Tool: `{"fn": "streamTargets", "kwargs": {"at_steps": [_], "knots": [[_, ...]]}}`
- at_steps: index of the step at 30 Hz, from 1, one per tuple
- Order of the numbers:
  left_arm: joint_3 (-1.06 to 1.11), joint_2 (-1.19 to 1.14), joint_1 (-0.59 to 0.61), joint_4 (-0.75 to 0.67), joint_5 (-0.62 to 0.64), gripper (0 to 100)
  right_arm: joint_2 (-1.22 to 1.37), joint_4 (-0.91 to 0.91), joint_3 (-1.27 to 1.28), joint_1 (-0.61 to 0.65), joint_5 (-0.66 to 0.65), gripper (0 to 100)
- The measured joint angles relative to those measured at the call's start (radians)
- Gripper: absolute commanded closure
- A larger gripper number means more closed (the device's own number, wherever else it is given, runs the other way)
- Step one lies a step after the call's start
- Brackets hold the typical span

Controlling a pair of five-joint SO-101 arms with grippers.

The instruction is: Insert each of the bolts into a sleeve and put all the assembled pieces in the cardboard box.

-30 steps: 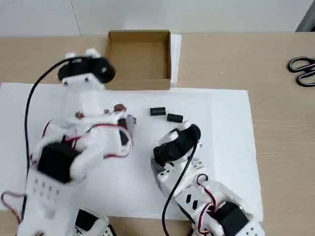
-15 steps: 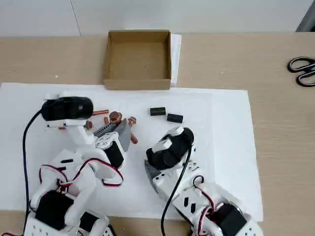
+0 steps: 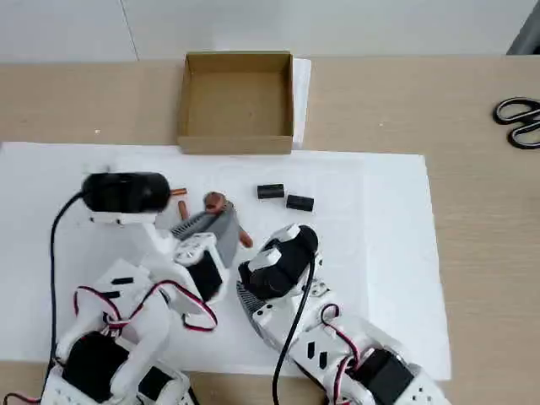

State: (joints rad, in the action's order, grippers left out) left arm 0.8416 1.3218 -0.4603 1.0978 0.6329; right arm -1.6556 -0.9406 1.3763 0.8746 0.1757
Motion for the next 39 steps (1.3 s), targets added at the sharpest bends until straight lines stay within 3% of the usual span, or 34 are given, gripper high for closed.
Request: {"fn": "streamTargets", "kwargs": {"at_steps": [12, 39], "knots": [[0.0, 0.0, -0.014, 0.009, 0.0, 100, 0.0, 0.048, 0.028, -0.077, -0.046, 99.5], [0.044, 0.0, -0.04, 0.009, -0.006, 100, 0.002, 0.086, 0.023, -0.077, -0.048, 99.5]]}}
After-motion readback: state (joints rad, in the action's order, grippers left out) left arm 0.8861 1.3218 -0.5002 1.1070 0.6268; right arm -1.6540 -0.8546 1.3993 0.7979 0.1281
